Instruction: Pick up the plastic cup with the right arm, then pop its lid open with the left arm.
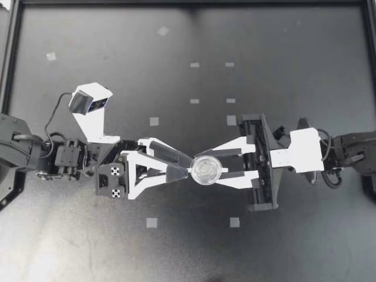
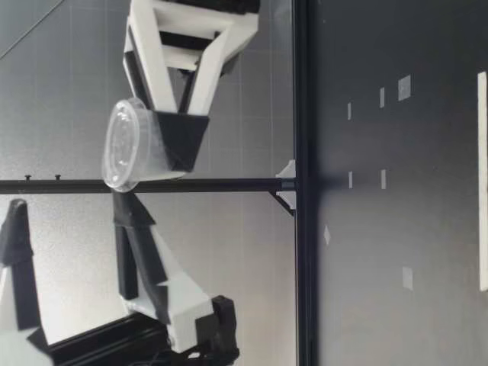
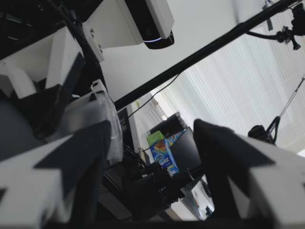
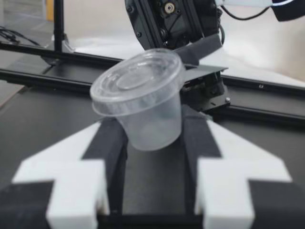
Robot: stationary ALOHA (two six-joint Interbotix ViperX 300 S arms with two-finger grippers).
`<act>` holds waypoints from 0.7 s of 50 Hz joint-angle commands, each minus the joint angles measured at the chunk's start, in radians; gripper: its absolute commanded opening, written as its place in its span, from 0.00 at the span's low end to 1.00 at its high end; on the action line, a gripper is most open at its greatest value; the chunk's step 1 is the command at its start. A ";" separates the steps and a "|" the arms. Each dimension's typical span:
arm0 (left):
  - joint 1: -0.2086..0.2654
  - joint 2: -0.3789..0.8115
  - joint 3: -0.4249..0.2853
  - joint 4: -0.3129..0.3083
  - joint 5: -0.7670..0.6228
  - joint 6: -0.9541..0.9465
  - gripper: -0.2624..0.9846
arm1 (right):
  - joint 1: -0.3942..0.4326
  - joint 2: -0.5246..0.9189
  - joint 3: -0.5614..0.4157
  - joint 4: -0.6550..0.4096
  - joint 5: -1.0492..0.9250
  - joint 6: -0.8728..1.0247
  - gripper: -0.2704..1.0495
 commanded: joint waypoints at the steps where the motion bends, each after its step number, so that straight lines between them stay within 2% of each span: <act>1: -0.020 -0.044 -0.009 0.011 -0.012 0.008 0.69 | -0.021 -0.006 0.012 0.009 0.005 0.028 0.45; 11: -0.020 -0.081 -0.002 0.012 -0.008 0.035 0.69 | -0.020 -0.006 0.043 0.009 0.006 0.084 0.45; 18: -0.020 -0.106 0.028 0.012 0.031 0.133 0.69 | -0.020 -0.018 0.049 0.008 0.006 0.114 0.45; 26: -0.020 -0.143 0.072 0.012 0.112 0.370 0.69 | -0.020 -0.055 0.035 0.005 0.006 0.189 0.45; 35: -0.020 -0.202 0.112 0.006 0.242 0.736 0.69 | -0.018 -0.084 0.021 -0.003 0.006 0.325 0.45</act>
